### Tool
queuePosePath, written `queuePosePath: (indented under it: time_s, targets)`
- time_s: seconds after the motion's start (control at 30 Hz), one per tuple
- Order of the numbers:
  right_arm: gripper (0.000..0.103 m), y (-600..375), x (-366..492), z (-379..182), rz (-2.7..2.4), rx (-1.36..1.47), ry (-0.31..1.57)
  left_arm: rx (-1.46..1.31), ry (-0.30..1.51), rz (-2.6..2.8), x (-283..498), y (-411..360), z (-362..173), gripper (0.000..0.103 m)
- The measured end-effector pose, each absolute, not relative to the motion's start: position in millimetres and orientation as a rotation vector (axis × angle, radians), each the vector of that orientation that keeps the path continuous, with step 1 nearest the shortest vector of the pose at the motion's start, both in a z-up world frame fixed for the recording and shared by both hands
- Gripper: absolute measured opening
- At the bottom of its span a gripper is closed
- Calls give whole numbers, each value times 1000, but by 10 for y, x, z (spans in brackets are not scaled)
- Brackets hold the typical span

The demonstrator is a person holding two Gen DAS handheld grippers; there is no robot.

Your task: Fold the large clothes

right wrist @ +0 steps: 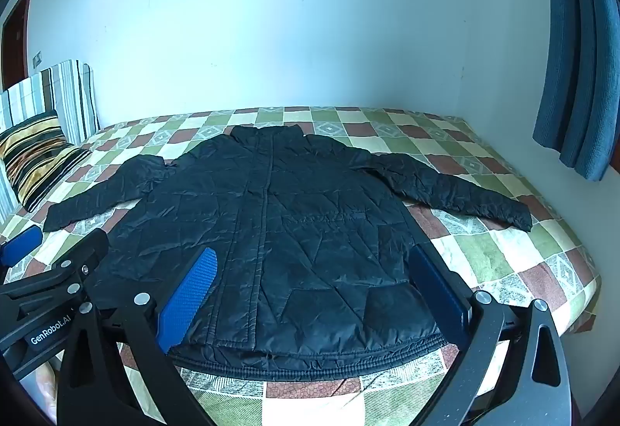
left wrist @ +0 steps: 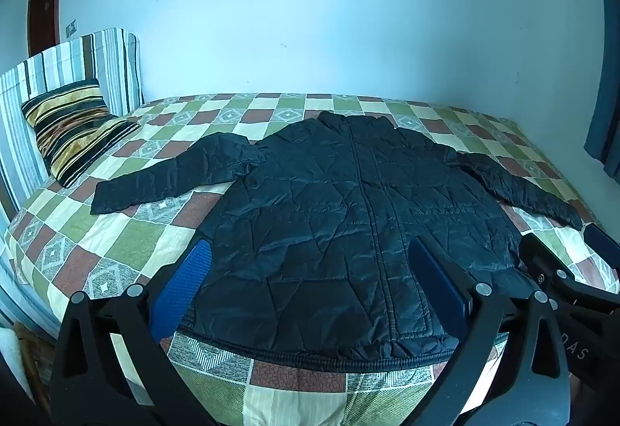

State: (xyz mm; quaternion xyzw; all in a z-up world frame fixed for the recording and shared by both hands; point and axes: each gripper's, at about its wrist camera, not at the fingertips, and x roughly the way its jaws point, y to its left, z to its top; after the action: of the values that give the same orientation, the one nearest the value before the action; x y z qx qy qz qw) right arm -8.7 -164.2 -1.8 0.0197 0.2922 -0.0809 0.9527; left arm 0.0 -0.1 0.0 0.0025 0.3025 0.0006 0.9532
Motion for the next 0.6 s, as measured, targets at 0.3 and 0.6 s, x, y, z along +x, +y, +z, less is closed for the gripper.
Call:
queuePosePath:
  time_s: [0.3,0.6]
  targets:
    - [98,-1638,-91,-15,-164,41,592,5,613,-1,3,-8,-3,101]
    - [98,-1630,-87,-10,-163,43,592,4,612,0,0,69,-21,101]
